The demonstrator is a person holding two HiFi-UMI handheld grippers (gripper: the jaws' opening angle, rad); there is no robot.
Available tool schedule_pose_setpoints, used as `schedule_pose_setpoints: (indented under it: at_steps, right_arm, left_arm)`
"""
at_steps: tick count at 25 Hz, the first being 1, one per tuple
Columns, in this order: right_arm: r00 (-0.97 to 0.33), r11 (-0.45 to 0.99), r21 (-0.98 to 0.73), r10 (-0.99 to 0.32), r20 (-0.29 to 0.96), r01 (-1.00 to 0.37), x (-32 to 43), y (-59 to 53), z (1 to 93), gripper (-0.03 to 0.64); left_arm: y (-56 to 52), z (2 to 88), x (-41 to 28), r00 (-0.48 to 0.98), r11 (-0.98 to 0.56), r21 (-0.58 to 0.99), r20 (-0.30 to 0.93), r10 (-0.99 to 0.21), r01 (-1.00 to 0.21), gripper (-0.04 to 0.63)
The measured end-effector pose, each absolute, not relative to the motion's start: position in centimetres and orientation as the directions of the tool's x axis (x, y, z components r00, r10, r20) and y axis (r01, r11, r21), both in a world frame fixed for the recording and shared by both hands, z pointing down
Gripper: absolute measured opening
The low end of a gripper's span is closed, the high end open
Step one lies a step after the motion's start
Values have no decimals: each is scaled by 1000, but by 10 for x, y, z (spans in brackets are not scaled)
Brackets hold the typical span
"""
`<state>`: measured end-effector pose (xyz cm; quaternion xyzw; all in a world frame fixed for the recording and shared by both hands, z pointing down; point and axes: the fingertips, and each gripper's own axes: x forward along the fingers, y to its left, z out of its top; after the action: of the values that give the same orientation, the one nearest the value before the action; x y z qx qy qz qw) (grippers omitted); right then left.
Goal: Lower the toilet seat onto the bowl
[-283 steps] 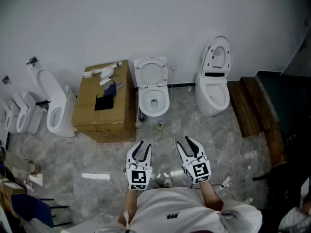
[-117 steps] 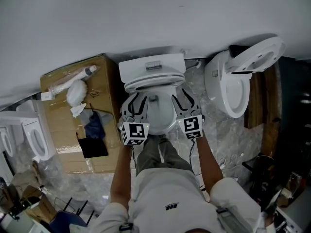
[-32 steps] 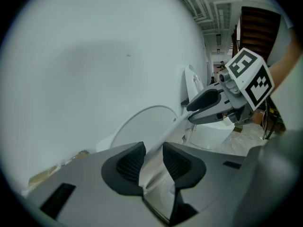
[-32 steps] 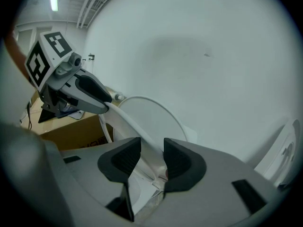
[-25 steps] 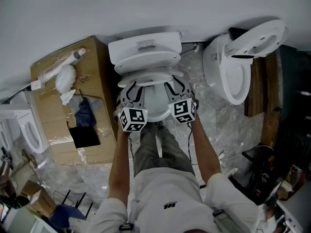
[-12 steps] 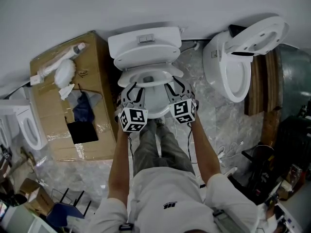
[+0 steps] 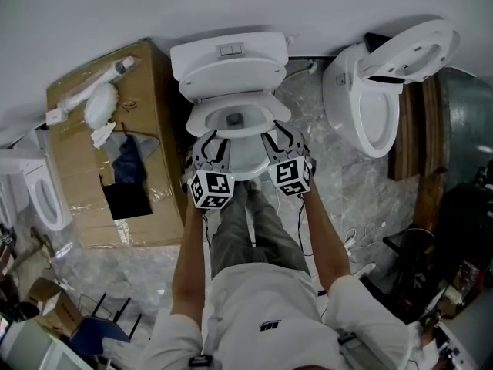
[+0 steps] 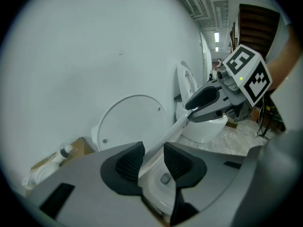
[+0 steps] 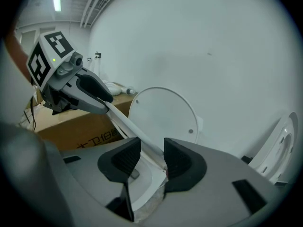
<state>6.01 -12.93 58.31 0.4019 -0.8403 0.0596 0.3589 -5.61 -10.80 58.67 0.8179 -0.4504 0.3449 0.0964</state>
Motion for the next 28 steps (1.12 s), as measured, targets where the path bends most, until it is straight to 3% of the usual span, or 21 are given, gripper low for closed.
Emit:
schedule_pose_setpoints:
  at_steps: [28]
  right_arm:
    - [-456,754,172,-543,705,-633,71,-48,626,164]
  left_arm:
    - [-27,630,-43,316,-574,-169,696,-645,-801,164]
